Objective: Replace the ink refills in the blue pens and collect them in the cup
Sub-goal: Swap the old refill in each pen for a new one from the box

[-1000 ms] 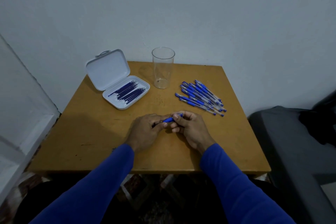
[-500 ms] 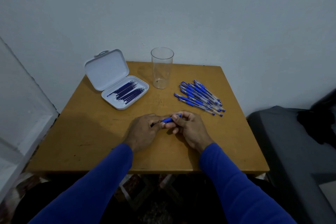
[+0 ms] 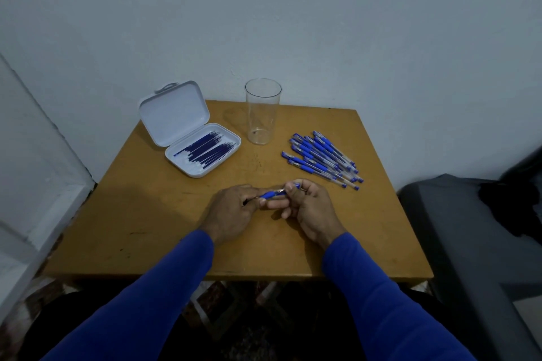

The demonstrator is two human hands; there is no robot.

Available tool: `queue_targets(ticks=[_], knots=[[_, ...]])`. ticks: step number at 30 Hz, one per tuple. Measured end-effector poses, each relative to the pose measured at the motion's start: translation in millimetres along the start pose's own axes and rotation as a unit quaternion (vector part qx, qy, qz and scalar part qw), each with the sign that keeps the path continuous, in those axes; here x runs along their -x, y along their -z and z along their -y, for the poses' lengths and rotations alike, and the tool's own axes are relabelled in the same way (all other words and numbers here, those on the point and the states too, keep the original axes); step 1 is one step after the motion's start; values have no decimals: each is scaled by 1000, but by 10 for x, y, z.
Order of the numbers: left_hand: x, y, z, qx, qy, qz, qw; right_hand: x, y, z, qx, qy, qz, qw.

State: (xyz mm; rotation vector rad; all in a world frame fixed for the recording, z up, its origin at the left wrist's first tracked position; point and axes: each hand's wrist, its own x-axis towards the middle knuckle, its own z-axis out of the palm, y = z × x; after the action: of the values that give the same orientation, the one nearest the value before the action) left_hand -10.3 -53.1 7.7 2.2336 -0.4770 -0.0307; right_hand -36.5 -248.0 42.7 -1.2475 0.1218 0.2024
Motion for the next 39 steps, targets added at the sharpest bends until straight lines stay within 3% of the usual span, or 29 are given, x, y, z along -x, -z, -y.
queue_targets(ticks=[6, 10, 16, 20, 25, 28, 34, 39], knots=[[-34, 44, -20, -1, -8, -22, 1000, -38, -13, -8, -1, -2, -48, 999], [-22, 81, -13, -6, -11, -67, 998, -100, -36, -38, 118, -2, -98, 988], [46, 35, 50, -19, -17, -81, 996, -273, -173, -133, 374, 64, -186, 907], [56, 21, 67, -12, -26, -81, 996, -307, -174, -149, 450, 69, -191, 870], [62, 13, 65, -20, -32, -91, 995, -244, -135, -160, 378, 99, -211, 896], [61, 10, 61, -31, -31, -91, 995, -203, -84, -160, 334, 92, -173, 922], [69, 18, 60, -46, -31, -92, 994, -153, -91, -127, 335, 88, -82, 935], [65, 18, 54, -39, -32, -86, 995, -142, -100, -103, 300, 80, -57, 949]])
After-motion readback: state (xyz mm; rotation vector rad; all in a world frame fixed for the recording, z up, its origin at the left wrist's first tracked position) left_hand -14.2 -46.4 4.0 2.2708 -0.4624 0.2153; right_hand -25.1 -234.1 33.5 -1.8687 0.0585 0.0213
